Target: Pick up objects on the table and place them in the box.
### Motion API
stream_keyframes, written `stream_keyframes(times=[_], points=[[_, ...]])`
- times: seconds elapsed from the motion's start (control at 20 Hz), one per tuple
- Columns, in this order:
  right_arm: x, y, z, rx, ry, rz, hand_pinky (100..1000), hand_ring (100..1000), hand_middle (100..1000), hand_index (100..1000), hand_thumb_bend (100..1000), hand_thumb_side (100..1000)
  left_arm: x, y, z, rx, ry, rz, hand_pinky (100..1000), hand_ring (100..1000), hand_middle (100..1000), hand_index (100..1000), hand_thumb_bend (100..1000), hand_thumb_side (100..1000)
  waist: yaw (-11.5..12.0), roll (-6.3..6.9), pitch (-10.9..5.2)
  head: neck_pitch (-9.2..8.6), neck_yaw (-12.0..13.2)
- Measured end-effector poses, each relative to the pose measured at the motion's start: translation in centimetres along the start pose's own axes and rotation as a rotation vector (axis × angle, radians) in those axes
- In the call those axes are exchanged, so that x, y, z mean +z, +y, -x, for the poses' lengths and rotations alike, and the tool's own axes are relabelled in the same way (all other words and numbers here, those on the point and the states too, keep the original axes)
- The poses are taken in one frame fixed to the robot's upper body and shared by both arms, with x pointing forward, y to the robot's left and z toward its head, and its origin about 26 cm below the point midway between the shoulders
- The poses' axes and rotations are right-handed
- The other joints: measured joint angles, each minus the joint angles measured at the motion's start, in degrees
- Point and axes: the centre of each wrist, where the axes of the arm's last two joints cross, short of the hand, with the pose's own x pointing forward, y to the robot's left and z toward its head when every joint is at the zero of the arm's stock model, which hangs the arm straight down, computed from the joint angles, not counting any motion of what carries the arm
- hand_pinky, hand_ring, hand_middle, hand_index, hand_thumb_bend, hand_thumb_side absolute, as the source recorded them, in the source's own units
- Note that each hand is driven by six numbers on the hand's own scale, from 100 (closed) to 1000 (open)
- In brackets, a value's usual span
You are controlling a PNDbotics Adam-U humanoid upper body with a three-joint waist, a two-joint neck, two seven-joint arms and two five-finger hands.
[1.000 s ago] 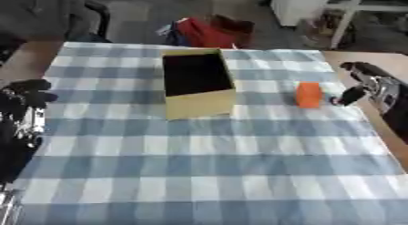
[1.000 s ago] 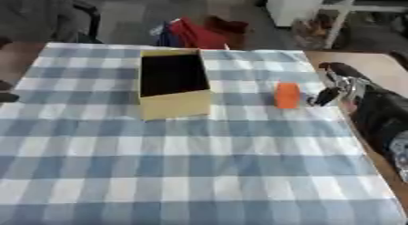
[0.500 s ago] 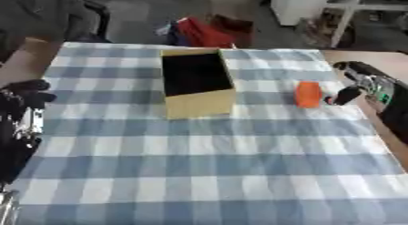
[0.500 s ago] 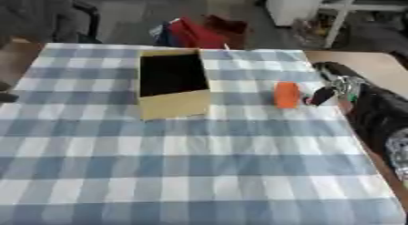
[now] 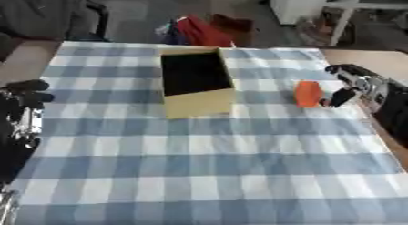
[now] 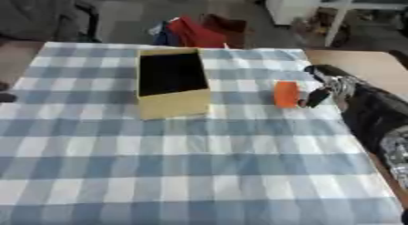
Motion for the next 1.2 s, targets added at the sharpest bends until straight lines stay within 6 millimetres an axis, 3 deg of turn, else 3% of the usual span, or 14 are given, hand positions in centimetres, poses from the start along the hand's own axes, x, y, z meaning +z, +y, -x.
stream_keyframes(times=[1.2], points=[[-0.3,0.0,-1.1,0.001,-0.028,-0.072,827,902,927,993,342,100,-0.2,-0.1,0.0,0.001,-0.003,0.0,834,656,660,736,100,593,1.1,-0.5,0.6,0.0,-0.1]])
